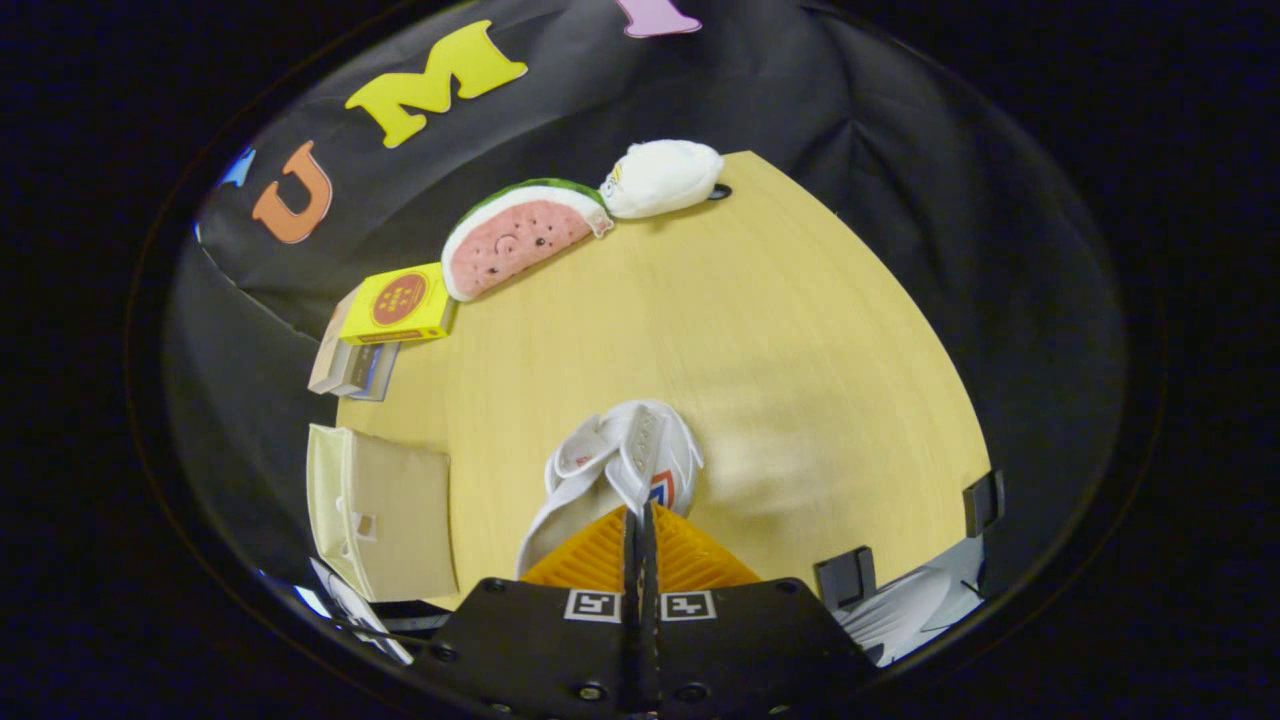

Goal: Open the storage box then place both shoes into the box .Put the left shoe in first, then the right shoe, with the right side of both shoes facing outward in a uniform manner.

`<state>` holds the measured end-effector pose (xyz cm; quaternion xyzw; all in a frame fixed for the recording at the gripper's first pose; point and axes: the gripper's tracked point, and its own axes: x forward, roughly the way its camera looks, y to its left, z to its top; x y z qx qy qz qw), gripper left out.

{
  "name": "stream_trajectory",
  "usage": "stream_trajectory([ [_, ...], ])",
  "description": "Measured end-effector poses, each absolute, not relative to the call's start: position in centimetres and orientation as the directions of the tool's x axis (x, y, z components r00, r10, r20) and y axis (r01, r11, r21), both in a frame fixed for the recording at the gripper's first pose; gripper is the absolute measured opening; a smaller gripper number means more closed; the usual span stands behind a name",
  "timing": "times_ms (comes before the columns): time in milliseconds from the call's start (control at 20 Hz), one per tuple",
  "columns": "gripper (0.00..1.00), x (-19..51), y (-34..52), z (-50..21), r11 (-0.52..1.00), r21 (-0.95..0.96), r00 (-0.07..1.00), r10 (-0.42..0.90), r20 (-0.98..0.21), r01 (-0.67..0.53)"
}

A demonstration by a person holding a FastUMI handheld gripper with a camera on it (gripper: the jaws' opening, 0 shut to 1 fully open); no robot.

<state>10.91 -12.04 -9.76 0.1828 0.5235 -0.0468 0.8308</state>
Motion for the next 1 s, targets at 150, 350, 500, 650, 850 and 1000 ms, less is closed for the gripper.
stream_trajectory([
  [150, 0.00, 11.0, -9.9, -8.7, 0.926, 0.276, 0.461, 0.132, -0.877, 0.259],
  [350, 0.00, 11.3, -5.7, -2.6, 0.924, 0.337, 0.566, 0.184, -0.804, 0.179],
  [500, 0.00, 9.2, -4.6, -2.9, 0.947, 0.288, 0.531, 0.174, -0.829, 0.139],
  [650, 0.00, 8.4, -4.5, -5.1, 0.947, 0.281, 0.489, 0.174, -0.855, 0.154],
  [850, 0.00, 7.7, -4.7, -6.3, 0.945, 0.274, 0.463, 0.164, -0.871, 0.180],
  [1000, 0.00, 6.4, -5.6, -8.1, 0.957, 0.207, 0.429, 0.103, -0.897, 0.203],
])
